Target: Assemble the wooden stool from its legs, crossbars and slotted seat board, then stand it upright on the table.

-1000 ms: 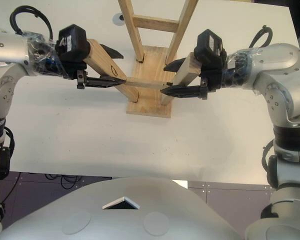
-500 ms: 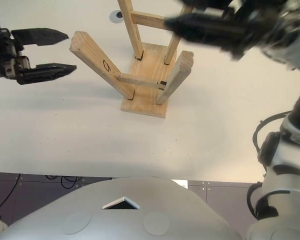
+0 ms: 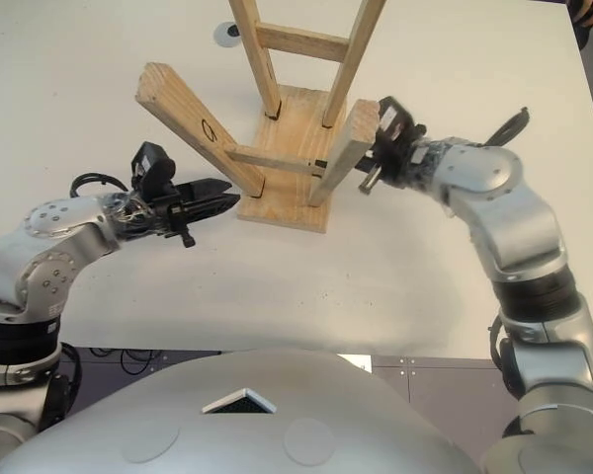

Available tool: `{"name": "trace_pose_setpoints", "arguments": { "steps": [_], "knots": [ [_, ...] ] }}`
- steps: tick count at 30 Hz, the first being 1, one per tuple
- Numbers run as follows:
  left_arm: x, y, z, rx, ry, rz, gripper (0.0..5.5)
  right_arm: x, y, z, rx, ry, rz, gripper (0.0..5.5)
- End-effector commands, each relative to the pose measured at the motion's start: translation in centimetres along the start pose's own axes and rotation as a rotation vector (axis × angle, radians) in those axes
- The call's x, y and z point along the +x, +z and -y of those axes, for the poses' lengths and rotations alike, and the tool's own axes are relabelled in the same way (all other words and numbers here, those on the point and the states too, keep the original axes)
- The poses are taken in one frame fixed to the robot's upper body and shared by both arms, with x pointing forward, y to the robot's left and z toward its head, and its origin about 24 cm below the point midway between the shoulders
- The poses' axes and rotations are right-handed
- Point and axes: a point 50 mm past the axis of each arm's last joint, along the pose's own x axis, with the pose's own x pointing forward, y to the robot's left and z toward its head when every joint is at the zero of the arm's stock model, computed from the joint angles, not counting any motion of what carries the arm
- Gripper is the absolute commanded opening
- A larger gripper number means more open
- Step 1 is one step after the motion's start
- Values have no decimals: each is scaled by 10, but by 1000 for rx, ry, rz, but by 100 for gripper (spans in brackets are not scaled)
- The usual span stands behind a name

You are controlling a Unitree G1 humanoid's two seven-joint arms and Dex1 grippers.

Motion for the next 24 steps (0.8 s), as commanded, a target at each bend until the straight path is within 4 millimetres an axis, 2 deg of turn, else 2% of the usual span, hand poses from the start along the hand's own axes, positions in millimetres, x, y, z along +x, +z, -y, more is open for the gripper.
{"name": "trace_pose_setpoints", "arguments": {
  "steps": [1,5,8,10,13,18,22,24],
  "knots": [
    [9,2,-15,-1,101,-17,59,10,12,-28,-41,74,-48,15],
    [20,14,-38,56,187,-17,1,19,39,-43,-132,147,6,0],
    [29,25,-47,82,187,8,1,28,66,-54,-208,215,112,0],
    [32,22,-53,123,206,-21,1,31,75,-58,-227,248,148,0],
    [23,11,-53,224,206,-45,1,23,58,-41,-215,217,75,0],
    [-1,6,-27,277,81,30,74,8,8,-1,-159,97,-123,0],
    [12,9,-6,266,25,115,129,7,-19,30,-87,-42,-216,0],
    [21,8,1,256,15,132,157,8,-26,39,-69,-84,-235,0]
  ]
}}
